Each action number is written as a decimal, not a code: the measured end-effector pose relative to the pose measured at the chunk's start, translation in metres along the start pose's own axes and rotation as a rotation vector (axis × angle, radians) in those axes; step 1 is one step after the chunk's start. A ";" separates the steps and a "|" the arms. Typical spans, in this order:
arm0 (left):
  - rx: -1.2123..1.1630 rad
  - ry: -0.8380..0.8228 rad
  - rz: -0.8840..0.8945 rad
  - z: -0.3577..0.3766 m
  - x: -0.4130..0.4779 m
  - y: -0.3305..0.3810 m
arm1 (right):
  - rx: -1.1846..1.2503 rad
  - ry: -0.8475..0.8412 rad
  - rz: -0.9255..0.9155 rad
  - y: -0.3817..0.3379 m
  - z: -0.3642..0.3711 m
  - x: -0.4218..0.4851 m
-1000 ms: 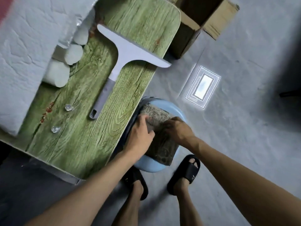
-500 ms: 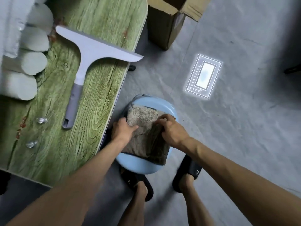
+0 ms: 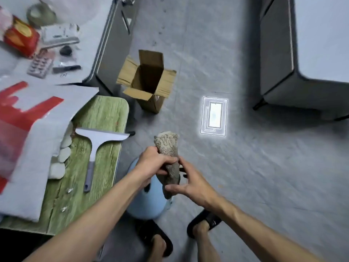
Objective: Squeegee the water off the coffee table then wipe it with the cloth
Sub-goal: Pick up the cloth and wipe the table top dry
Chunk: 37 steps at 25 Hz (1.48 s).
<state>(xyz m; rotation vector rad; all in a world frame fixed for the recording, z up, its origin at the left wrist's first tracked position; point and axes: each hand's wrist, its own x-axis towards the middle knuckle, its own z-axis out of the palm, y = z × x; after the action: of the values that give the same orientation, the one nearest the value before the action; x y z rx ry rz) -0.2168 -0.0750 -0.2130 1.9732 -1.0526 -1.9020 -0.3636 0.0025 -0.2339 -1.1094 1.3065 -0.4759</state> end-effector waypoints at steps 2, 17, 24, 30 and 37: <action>0.012 -0.034 0.050 0.029 -0.040 0.071 | 0.058 0.097 -0.042 -0.046 -0.046 -0.028; 0.176 -0.420 0.176 0.322 -0.130 0.406 | -0.220 0.544 0.030 -0.166 -0.436 -0.199; 0.253 -0.599 0.081 0.455 -0.049 0.512 | 0.051 0.577 0.203 -0.126 -0.612 -0.191; 0.126 -0.407 0.195 0.532 0.043 0.576 | 0.494 0.706 0.359 -0.069 -0.736 -0.147; 0.150 -0.200 0.135 0.603 0.167 0.585 | 0.542 0.779 0.533 0.020 -0.877 -0.070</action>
<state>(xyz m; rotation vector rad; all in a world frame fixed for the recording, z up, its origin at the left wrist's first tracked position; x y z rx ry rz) -0.9968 -0.4062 -0.0845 1.7597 -1.3814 -2.0323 -1.1944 -0.2588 -0.1092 -0.0732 1.9078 -0.8319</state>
